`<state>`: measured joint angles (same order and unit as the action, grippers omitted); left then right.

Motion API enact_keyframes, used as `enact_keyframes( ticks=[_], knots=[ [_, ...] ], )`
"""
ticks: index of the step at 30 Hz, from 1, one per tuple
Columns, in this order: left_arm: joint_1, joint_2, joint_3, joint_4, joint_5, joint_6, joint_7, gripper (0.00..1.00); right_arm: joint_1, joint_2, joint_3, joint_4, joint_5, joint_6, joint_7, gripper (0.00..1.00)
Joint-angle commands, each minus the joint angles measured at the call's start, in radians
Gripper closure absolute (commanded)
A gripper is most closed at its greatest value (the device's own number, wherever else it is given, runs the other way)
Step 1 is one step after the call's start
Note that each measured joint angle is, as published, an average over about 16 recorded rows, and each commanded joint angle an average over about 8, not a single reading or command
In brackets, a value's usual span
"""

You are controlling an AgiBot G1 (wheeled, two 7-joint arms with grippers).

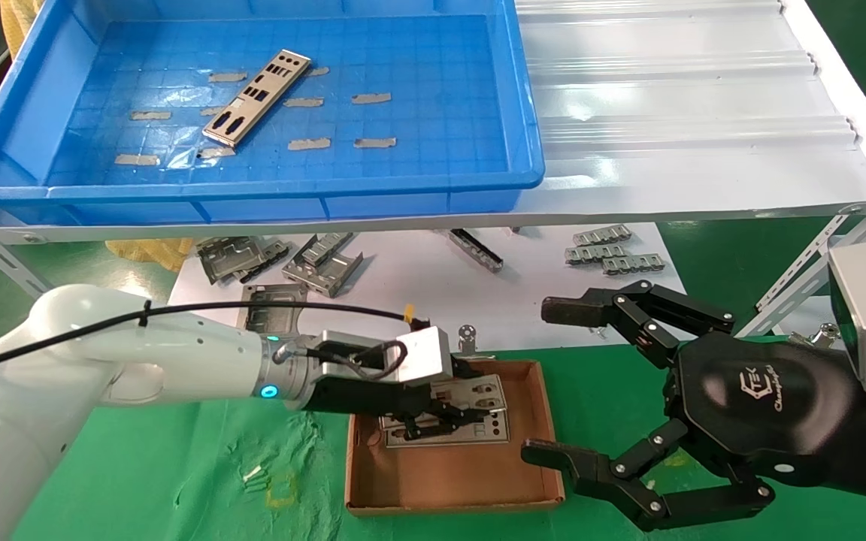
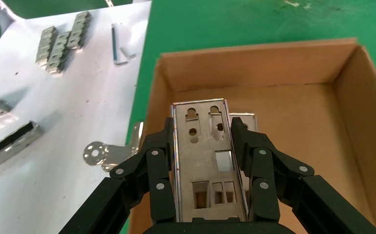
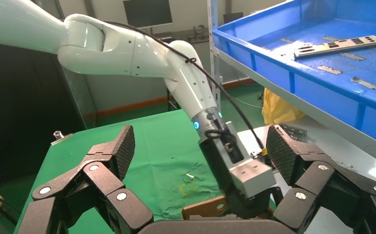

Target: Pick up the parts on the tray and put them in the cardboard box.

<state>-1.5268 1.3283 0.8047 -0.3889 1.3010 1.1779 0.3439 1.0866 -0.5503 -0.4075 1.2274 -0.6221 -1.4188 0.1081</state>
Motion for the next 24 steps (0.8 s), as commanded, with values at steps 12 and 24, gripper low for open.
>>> enact_keyframes(
  ticks=[12, 24],
  knots=[
    [0.003, 0.014, 0.007, 0.044, -0.036, -0.001, 0.062, 0.0, 0.0, 0.0, 0.0, 0.0, 0.0, 0.0, 0.0, 0.0],
    [-0.011, -0.036, -0.036, 0.106, -0.137, 0.135, 0.009, 0.0, 0.0, 0.0, 0.0, 0.0, 0.0, 0.0, 0.0, 0.0]
  ],
)
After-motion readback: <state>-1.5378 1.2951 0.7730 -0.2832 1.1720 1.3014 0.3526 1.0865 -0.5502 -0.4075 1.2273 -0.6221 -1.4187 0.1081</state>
